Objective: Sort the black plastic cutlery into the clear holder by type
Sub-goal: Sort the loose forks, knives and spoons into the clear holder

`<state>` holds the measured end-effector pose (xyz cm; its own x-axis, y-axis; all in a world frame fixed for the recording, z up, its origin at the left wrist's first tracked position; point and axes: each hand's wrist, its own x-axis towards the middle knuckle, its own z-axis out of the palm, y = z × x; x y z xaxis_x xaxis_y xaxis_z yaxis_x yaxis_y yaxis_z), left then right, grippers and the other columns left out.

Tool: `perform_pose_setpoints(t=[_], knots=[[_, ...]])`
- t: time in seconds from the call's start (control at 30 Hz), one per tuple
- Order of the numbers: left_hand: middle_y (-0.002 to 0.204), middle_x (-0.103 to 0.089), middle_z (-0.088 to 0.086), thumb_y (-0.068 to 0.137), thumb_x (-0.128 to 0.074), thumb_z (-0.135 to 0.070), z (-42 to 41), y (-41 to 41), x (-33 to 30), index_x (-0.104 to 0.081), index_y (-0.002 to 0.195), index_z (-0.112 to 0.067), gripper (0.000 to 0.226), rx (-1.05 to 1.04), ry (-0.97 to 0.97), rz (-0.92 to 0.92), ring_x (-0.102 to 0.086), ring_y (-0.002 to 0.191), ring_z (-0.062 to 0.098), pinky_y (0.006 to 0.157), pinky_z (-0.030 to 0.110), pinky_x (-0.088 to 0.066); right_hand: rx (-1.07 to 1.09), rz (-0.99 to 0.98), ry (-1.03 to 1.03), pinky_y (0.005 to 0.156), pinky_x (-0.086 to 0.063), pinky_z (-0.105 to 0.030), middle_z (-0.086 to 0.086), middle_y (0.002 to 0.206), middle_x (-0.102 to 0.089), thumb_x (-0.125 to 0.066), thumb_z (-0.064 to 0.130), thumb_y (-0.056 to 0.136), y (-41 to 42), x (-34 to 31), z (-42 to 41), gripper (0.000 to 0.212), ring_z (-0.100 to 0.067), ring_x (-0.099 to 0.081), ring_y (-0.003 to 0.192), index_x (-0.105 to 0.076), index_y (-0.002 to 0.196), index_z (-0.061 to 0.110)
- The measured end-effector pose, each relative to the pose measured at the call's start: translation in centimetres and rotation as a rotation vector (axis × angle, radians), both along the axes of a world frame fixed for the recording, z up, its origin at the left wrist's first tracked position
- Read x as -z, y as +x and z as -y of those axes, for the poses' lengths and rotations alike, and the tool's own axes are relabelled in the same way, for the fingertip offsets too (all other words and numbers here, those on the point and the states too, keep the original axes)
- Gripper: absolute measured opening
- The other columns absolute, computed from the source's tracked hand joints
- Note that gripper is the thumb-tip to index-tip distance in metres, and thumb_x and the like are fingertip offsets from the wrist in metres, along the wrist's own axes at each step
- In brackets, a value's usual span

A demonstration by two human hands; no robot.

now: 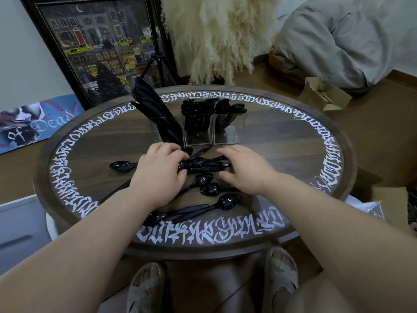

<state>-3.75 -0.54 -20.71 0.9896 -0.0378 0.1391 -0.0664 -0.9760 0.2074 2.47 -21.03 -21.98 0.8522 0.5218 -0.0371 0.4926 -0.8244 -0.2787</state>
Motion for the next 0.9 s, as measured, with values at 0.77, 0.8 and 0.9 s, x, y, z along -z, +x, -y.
perform_pose_setpoints(t=[0.77,0.8,0.9], knots=[[0.155,-0.024,-0.005,0.094,-0.046,-0.044,0.6,0.5,0.3,-0.038,0.142,-0.031,0.051,-0.008,0.152,-0.268,-0.01,0.144,0.022,0.11,0.049,-0.025,0.265,-0.134,0.103,0.069,-0.038,-0.024,0.004,0.087,-0.06,-0.069,0.031,0.085,0.6,0.1,3.1,0.024,-0.018,-0.059,0.088,-0.068,0.103,0.014],[0.155,-0.025,-0.005,0.094,-0.047,-0.044,0.9,0.6,0.3,-0.039,0.141,-0.03,0.05,-0.001,0.145,-0.252,-0.01,0.143,0.022,0.11,0.049,-0.026,0.269,-0.154,0.156,0.067,-0.039,-0.024,0.005,0.083,-0.059,-0.07,0.029,0.085,0.5,0.0,3.1,0.021,-0.016,-0.058,0.084,-0.068,0.1,0.015],[0.153,-0.027,-0.005,0.093,-0.048,-0.043,1.6,0.9,0.4,-0.041,0.14,-0.029,0.049,0.009,0.13,-0.209,-0.013,0.142,0.021,0.109,0.048,-0.027,0.276,-0.225,0.349,0.061,-0.042,-0.023,0.008,0.072,-0.058,-0.07,0.018,0.085,0.3,-0.5,3.0,0.006,-0.012,-0.055,0.07,-0.067,0.089,0.019]])
